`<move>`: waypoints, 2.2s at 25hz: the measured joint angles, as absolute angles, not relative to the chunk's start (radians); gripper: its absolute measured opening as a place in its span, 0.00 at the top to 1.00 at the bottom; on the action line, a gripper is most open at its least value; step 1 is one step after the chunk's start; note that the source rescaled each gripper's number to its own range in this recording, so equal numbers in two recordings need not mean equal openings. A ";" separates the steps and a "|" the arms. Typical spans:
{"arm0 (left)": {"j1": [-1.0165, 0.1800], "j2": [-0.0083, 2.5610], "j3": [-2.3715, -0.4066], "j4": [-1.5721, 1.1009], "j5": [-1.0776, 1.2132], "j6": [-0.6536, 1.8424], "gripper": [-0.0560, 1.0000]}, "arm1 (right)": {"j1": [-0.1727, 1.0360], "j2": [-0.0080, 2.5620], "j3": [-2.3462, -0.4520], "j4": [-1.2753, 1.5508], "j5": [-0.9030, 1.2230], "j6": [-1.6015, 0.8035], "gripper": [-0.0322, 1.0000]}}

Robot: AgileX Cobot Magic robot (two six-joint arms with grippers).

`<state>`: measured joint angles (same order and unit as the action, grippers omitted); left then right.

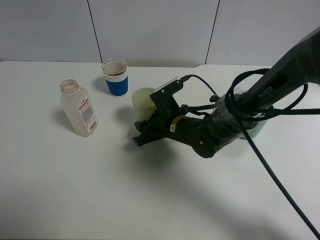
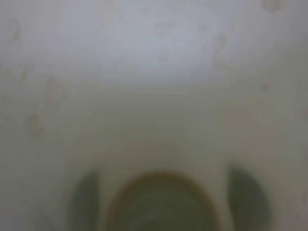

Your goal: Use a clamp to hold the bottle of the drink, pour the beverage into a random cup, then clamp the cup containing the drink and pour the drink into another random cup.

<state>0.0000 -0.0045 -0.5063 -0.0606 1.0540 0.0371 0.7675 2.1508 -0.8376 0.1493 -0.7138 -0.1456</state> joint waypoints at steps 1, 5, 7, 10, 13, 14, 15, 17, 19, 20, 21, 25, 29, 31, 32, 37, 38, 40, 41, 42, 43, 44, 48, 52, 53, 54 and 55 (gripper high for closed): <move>0.000 -0.005 -0.506 -0.061 1.054 0.037 0.00 | 0.767 2.153 -0.838 0.149 -0.721 -0.146 0.94; 0.000 -0.005 -0.506 -0.061 1.054 0.037 0.00 | 0.767 2.155 -0.838 0.150 -0.726 -0.145 0.94; 0.000 -0.005 -0.506 -0.061 1.054 0.037 0.00 | 0.767 2.155 -0.838 0.150 -0.727 -0.125 0.94; 0.000 -0.005 -0.506 -0.061 1.054 0.037 0.00 | 0.767 2.155 -0.838 0.151 -0.728 -0.094 0.94; 0.000 -0.005 -0.506 -0.061 1.054 0.037 0.00 | 0.767 2.155 -0.838 0.155 -0.731 -0.053 0.94; 0.000 -0.005 -0.506 -0.061 1.054 0.037 0.00 | 0.767 2.155 -0.838 0.158 -0.731 -0.047 0.94; 0.000 -0.005 -0.506 -0.061 1.054 0.037 0.00 | 0.767 2.155 -0.838 0.159 -0.731 -0.041 0.94; 0.000 -0.005 -0.506 -0.061 1.054 0.037 0.00 | 0.767 2.155 -0.838 0.159 -0.732 -0.039 0.94; 0.000 -0.005 -0.506 -0.061 1.054 0.037 0.00 | 0.767 2.155 -0.838 0.159 -0.732 -0.039 0.94; 0.000 -0.005 -0.506 -0.061 1.054 0.037 0.00 | 0.767 2.155 -0.838 0.159 -0.732 -0.039 0.94; 0.000 -0.005 -0.506 -0.061 1.054 0.037 0.00 | 0.767 2.155 -0.838 0.159 -0.732 -0.039 0.94; 0.000 -0.005 -0.506 -0.061 1.054 0.037 0.00 | 0.767 2.155 -0.838 0.159 -0.732 -0.039 0.94; 0.000 -0.005 -0.506 -0.061 1.054 0.037 0.00 | 0.767 2.155 -0.838 0.159 -0.732 -0.039 0.94; 0.000 -0.005 -0.506 -0.061 1.054 0.037 0.00 | 0.767 2.155 -0.838 0.159 -0.732 -0.039 0.94; 0.000 -0.005 -0.506 -0.061 1.054 0.037 0.00 | 0.767 2.155 -0.838 0.159 -0.732 -0.039 0.94; 0.000 -0.005 -0.506 -0.061 1.054 0.037 0.00 | 0.767 2.155 -0.838 0.159 -0.732 -0.039 0.94; 0.000 -0.005 -0.506 -0.061 1.054 0.037 0.00 | 0.767 2.155 -0.838 0.159 -0.732 -0.039 0.94; 0.000 -0.005 -0.506 -0.061 1.054 0.037 0.00 | 0.767 2.156 -0.838 0.159 -0.719 -0.038 0.80; 0.000 -0.005 -0.506 -0.061 1.054 0.037 0.00 | 0.767 2.158 -0.838 0.159 -0.705 -0.038 0.67; 0.000 -0.005 -0.506 -0.061 1.054 0.037 0.00 | 0.767 2.158 -0.838 0.159 -0.705 -0.038 0.67; 0.000 -0.005 -0.506 -0.061 1.054 0.037 0.00 | 0.767 2.160 -0.838 0.159 -0.696 -0.036 0.52; 0.000 -0.005 -0.506 -0.061 1.054 0.037 0.00 | 0.767 2.164 -0.838 0.159 -0.695 -0.043 0.23; 0.000 -0.005 -0.506 -0.061 1.054 0.037 0.00 | 0.767 2.165 -0.838 0.160 -0.694 -0.086 0.03; 0.000 -0.005 -0.506 -0.061 1.054 0.037 0.00 | 0.767 2.165 -0.838 0.160 -0.694 -0.092 0.01; 0.000 -0.005 -0.506 -0.061 1.054 0.037 0.00 | 0.767 2.165 -0.838 0.160 -0.694 -0.092 0.01; 0.000 -0.005 -0.506 -0.061 1.054 0.037 0.00 | 0.767 2.165 -0.838 0.160 -0.692 -0.092 0.01; 0.000 -0.005 -0.506 -0.061 1.054 0.037 0.00 | 0.767 2.159 -0.838 0.157 -0.686 -0.092 0.01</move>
